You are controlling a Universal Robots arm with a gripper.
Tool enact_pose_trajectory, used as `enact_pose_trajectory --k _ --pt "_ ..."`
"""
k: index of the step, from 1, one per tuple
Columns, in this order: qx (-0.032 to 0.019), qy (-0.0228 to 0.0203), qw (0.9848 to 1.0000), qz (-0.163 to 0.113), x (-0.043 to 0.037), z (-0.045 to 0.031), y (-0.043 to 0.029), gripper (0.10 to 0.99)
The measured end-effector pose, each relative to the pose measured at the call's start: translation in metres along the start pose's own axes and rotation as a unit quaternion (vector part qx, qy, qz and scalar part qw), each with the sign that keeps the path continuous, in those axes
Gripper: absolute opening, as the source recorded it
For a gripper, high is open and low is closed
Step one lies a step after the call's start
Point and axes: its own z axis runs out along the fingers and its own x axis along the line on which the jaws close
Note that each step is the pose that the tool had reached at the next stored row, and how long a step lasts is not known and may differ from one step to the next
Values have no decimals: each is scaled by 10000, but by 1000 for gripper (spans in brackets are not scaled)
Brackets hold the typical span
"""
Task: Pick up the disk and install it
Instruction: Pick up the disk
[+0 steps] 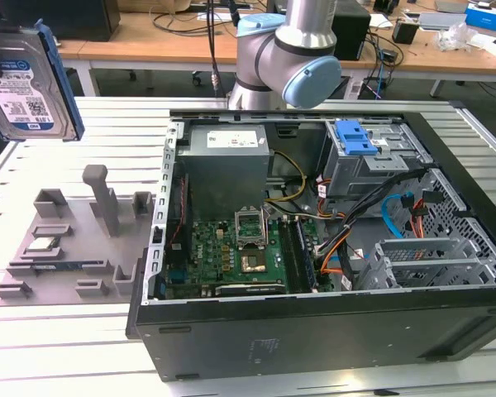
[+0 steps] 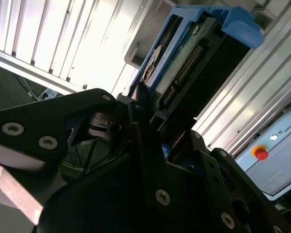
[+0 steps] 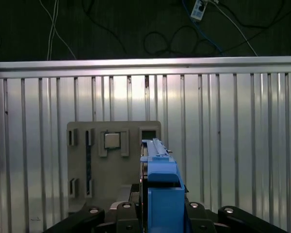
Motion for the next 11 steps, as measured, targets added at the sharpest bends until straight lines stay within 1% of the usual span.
enact_pose_trajectory --k 1,4,8,11 --pt "0 0 10000 0 0 -35 0 365" --pt "0 0 10000 0 0 -105 1 365" --pt "0 0 10000 0 1 -159 1 365" --pt "-1 0 10000 0 1 -227 2 365"
